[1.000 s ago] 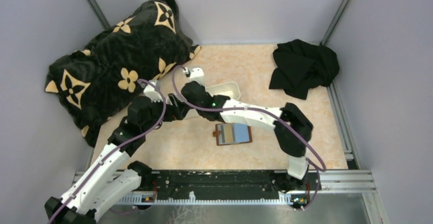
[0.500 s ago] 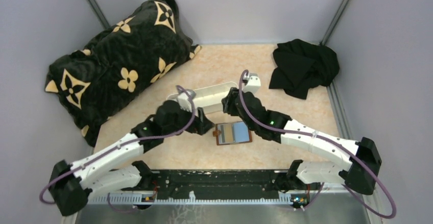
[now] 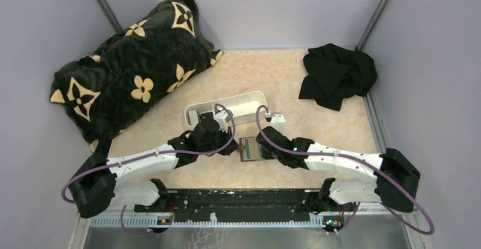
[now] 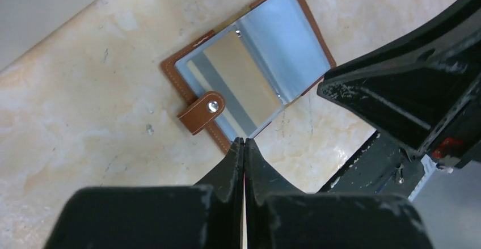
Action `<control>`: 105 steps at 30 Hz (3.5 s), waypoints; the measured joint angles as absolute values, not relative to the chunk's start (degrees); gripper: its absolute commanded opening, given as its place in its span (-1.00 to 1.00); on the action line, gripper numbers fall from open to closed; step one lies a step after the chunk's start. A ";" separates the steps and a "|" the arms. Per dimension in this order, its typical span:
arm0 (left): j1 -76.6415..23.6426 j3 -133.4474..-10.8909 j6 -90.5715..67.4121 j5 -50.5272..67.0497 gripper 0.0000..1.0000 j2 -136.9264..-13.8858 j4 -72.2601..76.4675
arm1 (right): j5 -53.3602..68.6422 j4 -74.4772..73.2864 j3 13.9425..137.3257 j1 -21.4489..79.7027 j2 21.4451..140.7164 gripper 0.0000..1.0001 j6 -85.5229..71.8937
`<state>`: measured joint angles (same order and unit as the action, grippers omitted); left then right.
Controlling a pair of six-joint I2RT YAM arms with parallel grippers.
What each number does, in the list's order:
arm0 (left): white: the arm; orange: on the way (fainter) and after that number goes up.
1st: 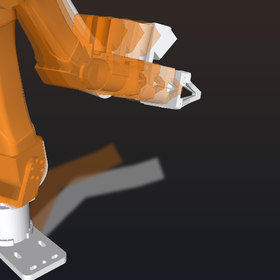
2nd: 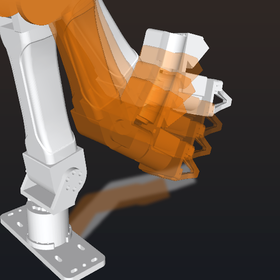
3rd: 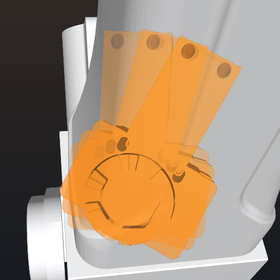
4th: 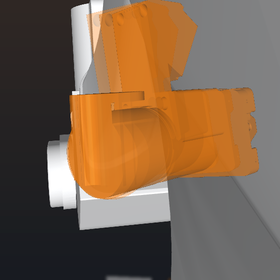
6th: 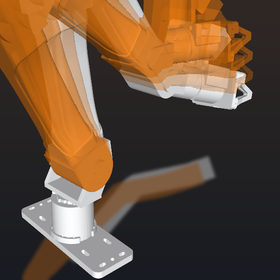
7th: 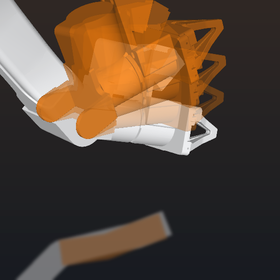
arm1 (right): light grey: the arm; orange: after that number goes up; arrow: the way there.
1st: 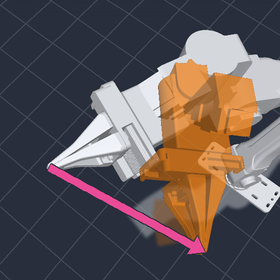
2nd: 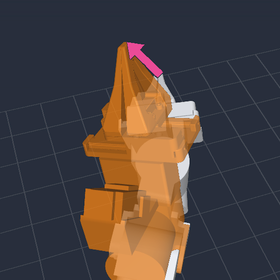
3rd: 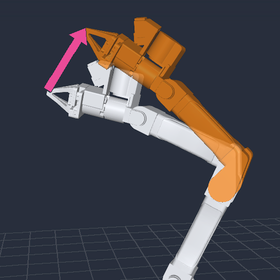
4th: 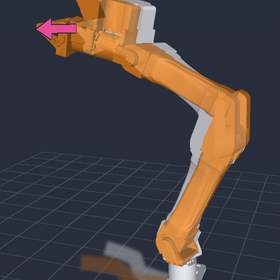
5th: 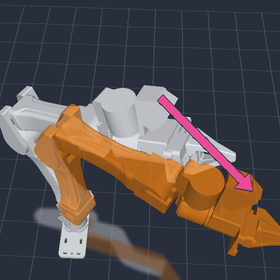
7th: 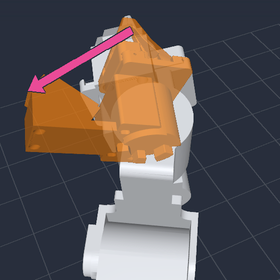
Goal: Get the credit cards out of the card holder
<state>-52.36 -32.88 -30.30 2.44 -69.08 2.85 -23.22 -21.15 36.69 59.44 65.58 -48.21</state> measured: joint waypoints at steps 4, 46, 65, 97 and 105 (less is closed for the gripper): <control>-52.36 -31.44 -31.62 -1.02 -0.18 -67.18 2.81 | -24.60 -25.12 43.31 63.44 74.13 -0.22 -48.69; -47.72 -29.78 -35.40 -5.04 0.12 -64.42 0.89 | -29.45 -31.20 56.60 66.15 94.94 -0.22 -46.09; -46.72 -29.15 -36.25 -5.41 0.12 -63.53 0.05 | -29.63 -32.82 62.06 66.15 100.88 -0.09 -43.05; -46.17 -28.97 -36.25 -5.37 0.11 -63.53 -0.86 | -27.40 -31.48 62.37 66.28 101.65 -0.53 -41.82; -46.17 -28.97 -36.23 -5.34 0.11 -63.53 -0.84 | -27.16 -30.46 62.30 66.28 101.41 -1.00 -43.46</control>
